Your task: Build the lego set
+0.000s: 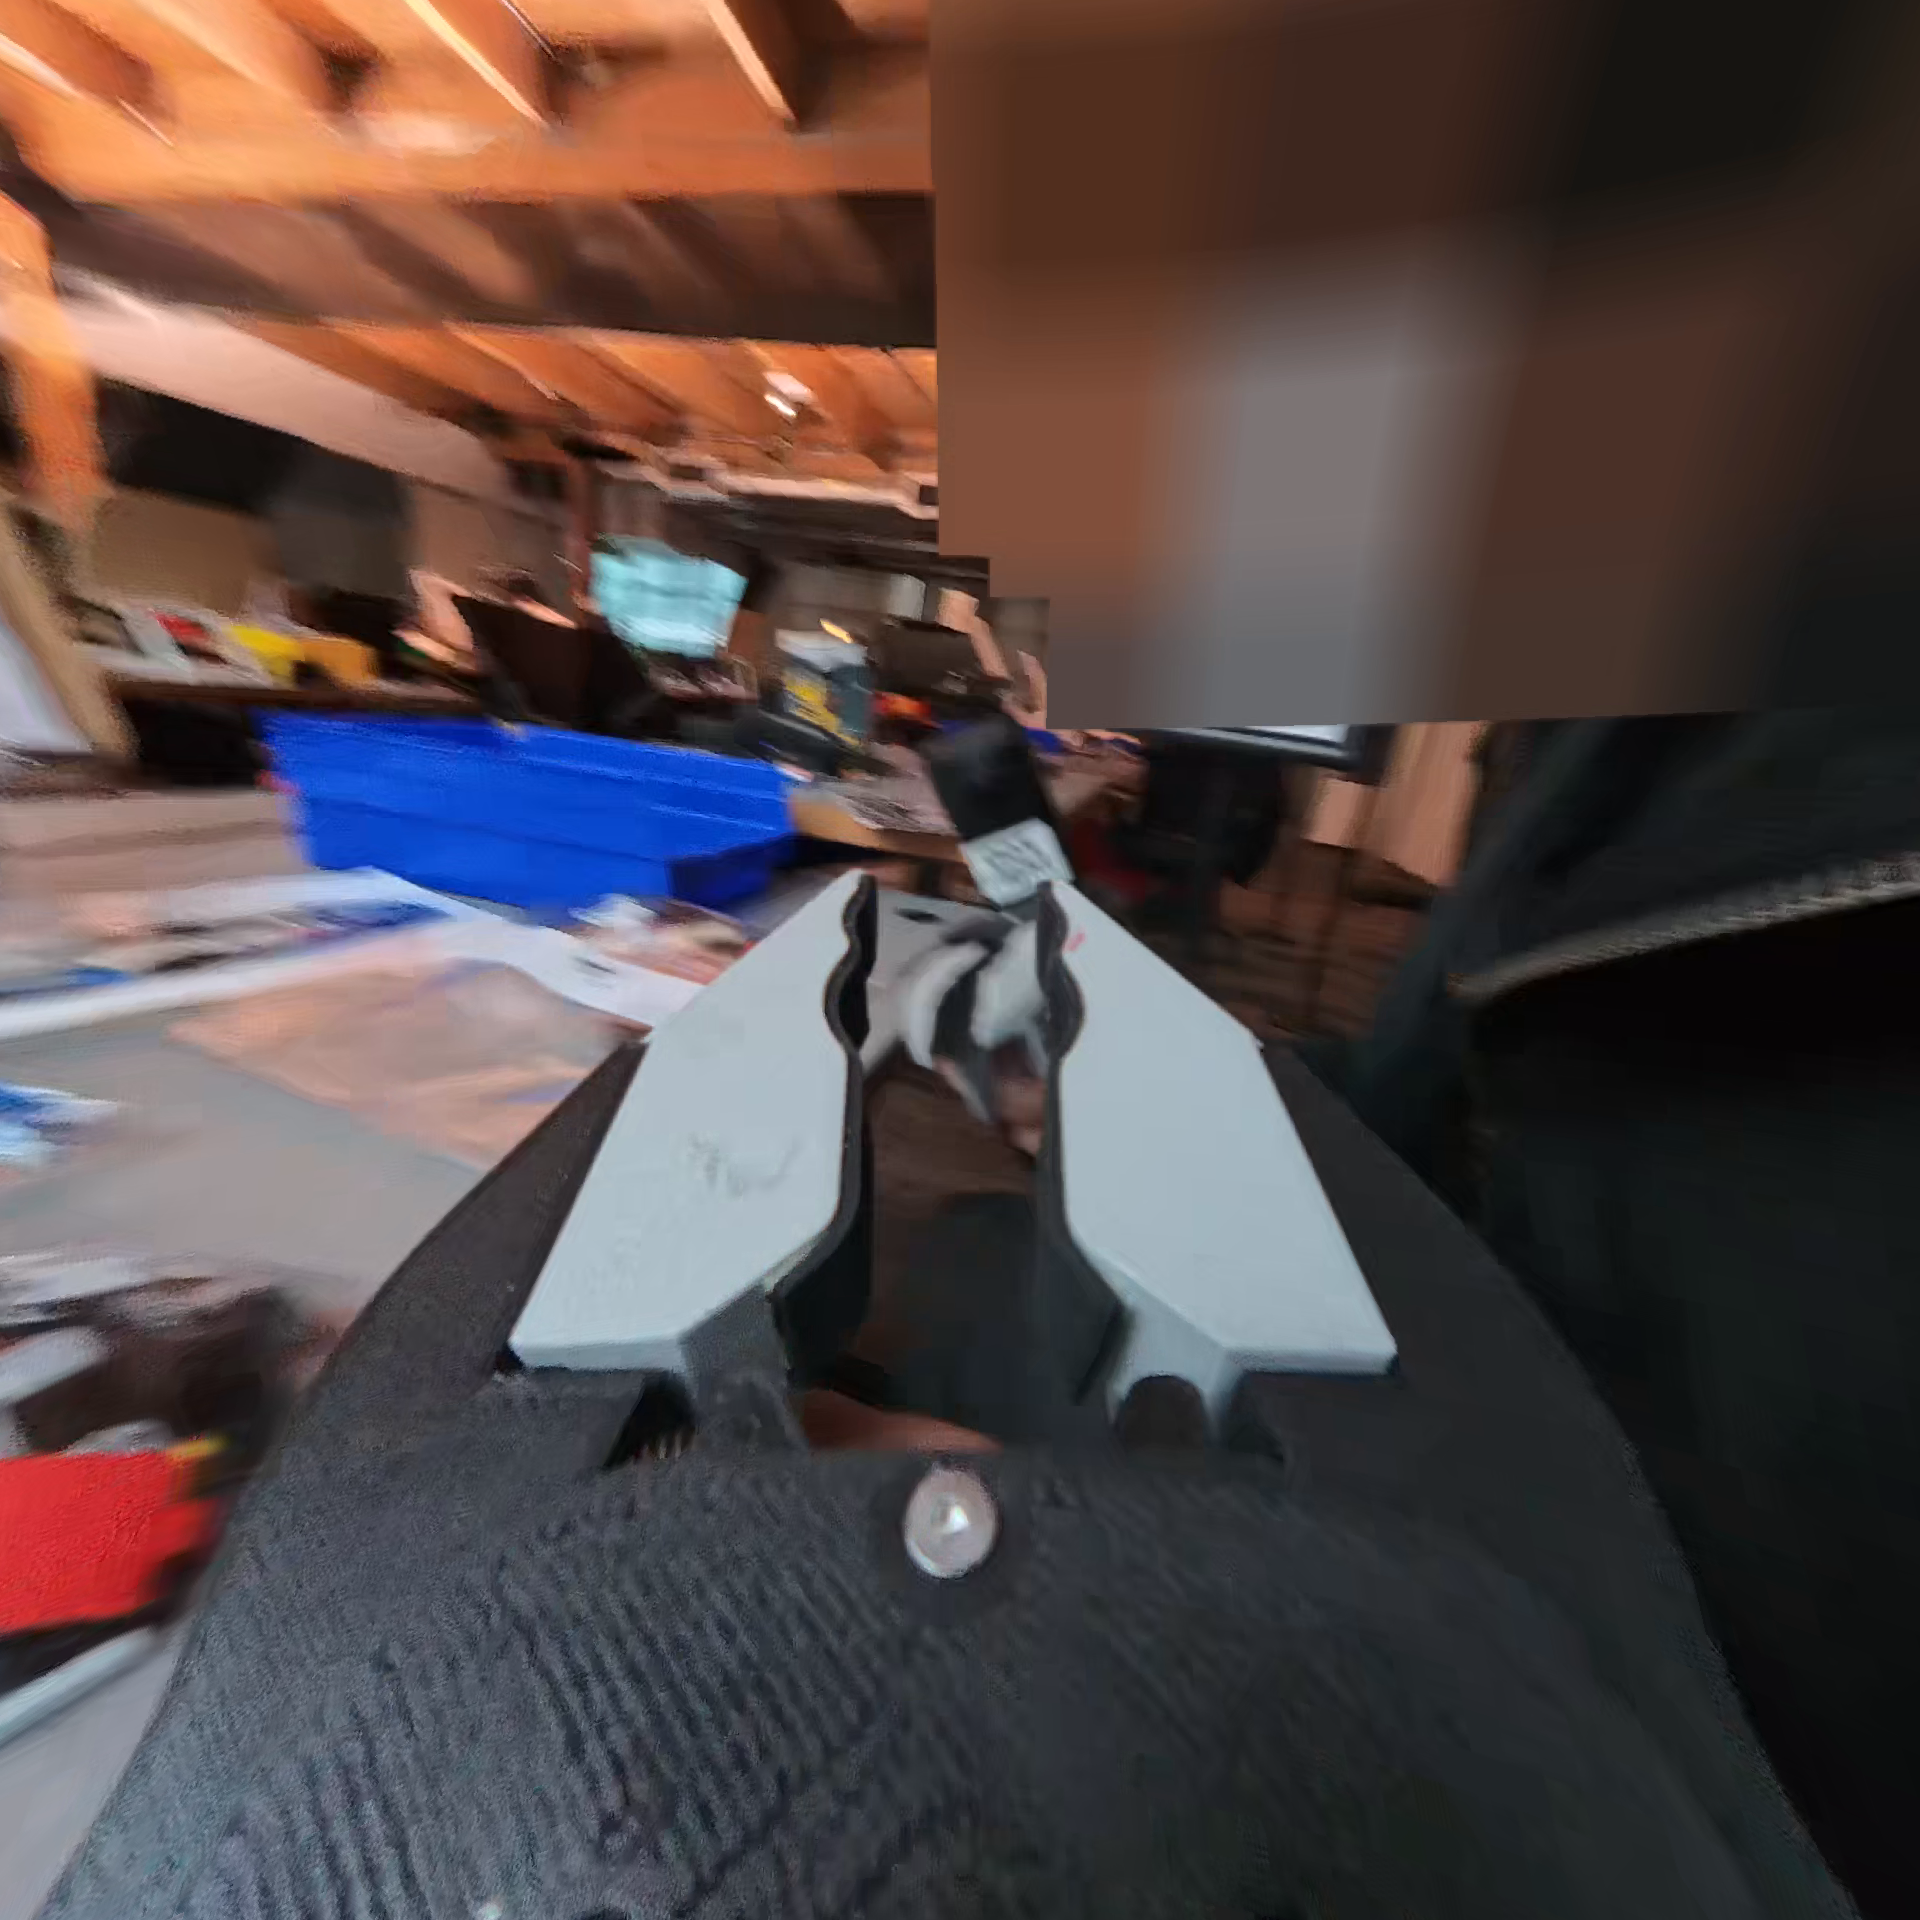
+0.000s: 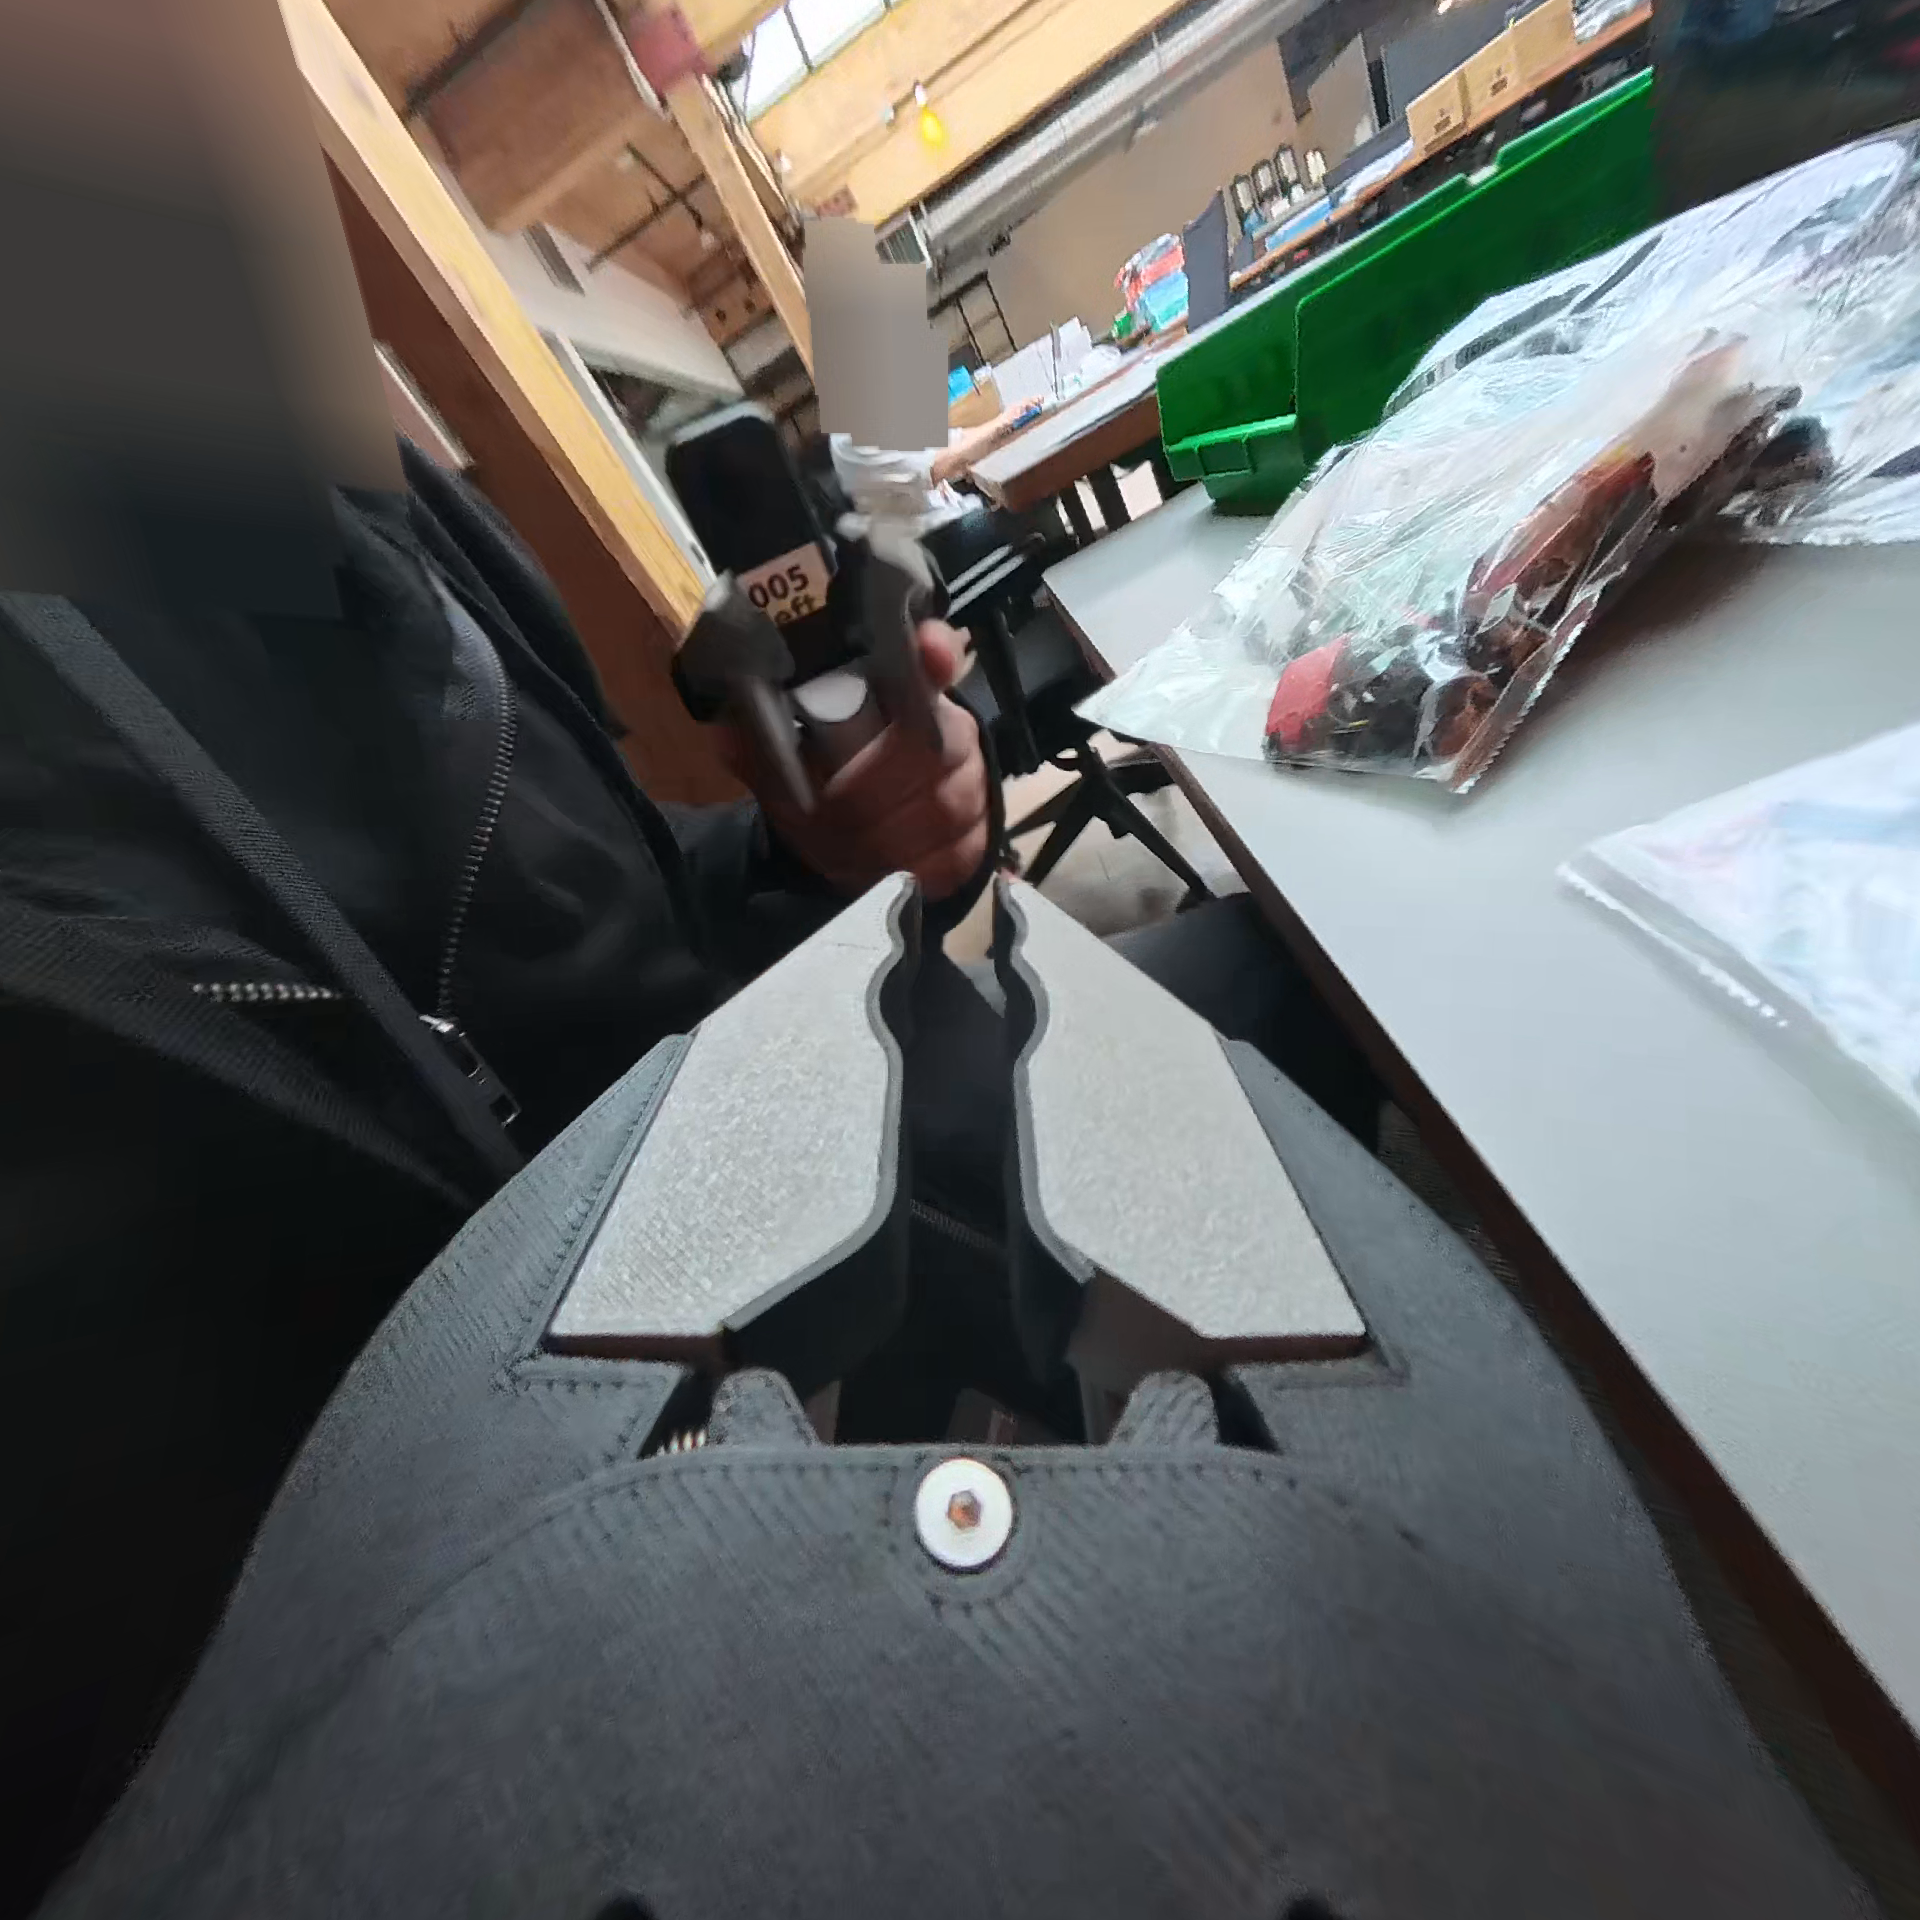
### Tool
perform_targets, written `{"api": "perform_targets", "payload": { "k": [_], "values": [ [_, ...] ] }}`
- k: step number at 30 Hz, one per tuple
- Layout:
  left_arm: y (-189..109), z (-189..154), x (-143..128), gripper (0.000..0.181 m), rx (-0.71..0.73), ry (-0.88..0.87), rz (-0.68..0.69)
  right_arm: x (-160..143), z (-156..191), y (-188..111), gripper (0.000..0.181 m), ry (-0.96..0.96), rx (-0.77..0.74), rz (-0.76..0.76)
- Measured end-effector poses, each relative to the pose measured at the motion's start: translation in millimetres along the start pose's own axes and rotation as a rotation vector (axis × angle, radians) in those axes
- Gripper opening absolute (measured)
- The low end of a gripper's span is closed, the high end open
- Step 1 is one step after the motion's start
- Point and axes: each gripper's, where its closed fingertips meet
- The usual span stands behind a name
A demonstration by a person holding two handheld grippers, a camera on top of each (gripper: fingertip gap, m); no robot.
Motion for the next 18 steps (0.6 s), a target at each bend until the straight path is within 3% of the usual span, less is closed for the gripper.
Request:
{"api": "perform_targets", "payload": {
  "k": [1,3,4,5,7,9,10,14,18],
  "values": [
    [4,-17,-5,0.033,-0.121,-0.044,0.032,0,1,0,0.010,-0.026,-0.005,0.022],
    [15,-15,17,0.029,-0.125,-0.168,-0.107,9,2,3,0.002,-0.055,-0.002,-0.037],
    [18,-19,15,0.028,-0.148,-0.145,-0.109,16,5,6,0.006,-0.032,0.036,-0.091],
    [22,-15,5,0.020,-0.127,-0.094,-0.058,16,8,11,0.007,-0.007,0.089,-0.091],
    [18,-2,-7,0.036,-0.075,-0.164,0.001,1,1,20,0.014,0.029,0.087,-0.003],
    [-2,-3,-9,0.033,-0.053,-0.255,-0.012,-13,-3,22,0.011,0.039,0.047,0.014],
    [-13,5,-15,0.028,0.049,-0.257,-0.004,-14,1,24,0.012,0.031,0.058,0.008],
    [-35,-4,-14,0.022,0.164,-0.035,0.050,-10,10,48,0.012,-0.043,0.064,0.082],
    [-29,7,-41,0.025,0.201,-0.072,0.160,-7,5,58,0.011,-0.067,0.043,0.087]
  ]
}}
Point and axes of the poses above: each gripper's, where its closed fingertips meet, y out along the fingers, x out of its top, z = x × y across the jaws, and after that the axes turned 5 degrees about z, right-handed
